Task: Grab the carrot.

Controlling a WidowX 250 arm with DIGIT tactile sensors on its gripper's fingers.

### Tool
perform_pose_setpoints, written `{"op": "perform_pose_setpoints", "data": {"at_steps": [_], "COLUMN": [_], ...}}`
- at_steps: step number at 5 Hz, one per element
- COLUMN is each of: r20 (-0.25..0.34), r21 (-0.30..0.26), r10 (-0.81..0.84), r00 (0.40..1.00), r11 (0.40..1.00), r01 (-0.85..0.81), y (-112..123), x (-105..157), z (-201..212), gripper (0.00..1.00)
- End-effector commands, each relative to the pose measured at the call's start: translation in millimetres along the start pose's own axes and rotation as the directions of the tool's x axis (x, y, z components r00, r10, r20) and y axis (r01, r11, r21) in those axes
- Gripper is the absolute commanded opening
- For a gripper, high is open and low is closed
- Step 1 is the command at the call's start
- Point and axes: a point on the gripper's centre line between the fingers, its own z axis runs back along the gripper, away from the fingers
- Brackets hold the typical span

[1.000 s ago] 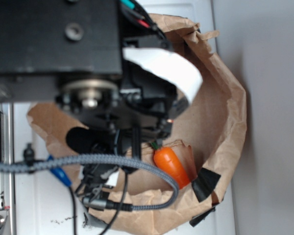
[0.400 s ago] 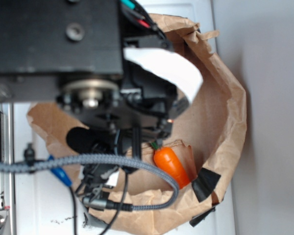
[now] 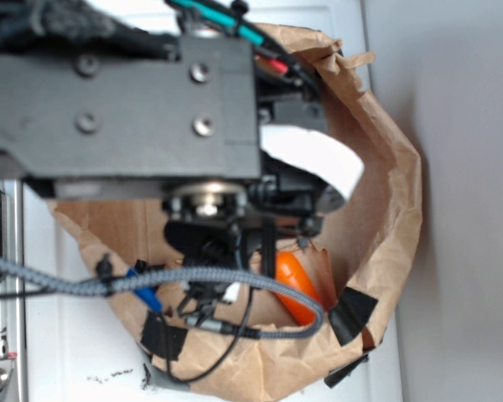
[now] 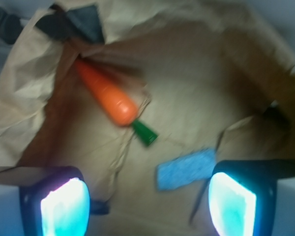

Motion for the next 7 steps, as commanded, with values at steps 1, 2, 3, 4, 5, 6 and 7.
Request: {"op": "perform_pose_setpoints", "data": {"at_steps": [1, 2, 3, 4, 5, 6, 7], "r20": [-0.024, -0.043, -0.042, -0.026, -0.006, 0.010, 0.042], "r21": [0.108, 0.129, 0.129, 0.128, 0.151, 0.144, 0.127], "r10": [0.005, -0.012, -0.048, -0.051, -0.055, -0.068, -0.105], "r00": [1.000, 0.999, 0.998, 0.998, 0.998, 0.998, 0.994], "r11": [0.994, 0.992, 0.990, 0.990, 0.987, 0.987, 0.987], "r01": [-0.002, 0.018, 0.053, 0.054, 0.056, 0.066, 0.099], "y": [11, 8, -14, -33, -51, -59, -61], "x": [-1, -2, 5, 15, 28, 28, 30], "z": [-39, -62, -71, -78, -91, -97, -104], "gripper": [1.00, 1.00, 1.00, 1.00, 1.00, 1.00, 1.00]}}
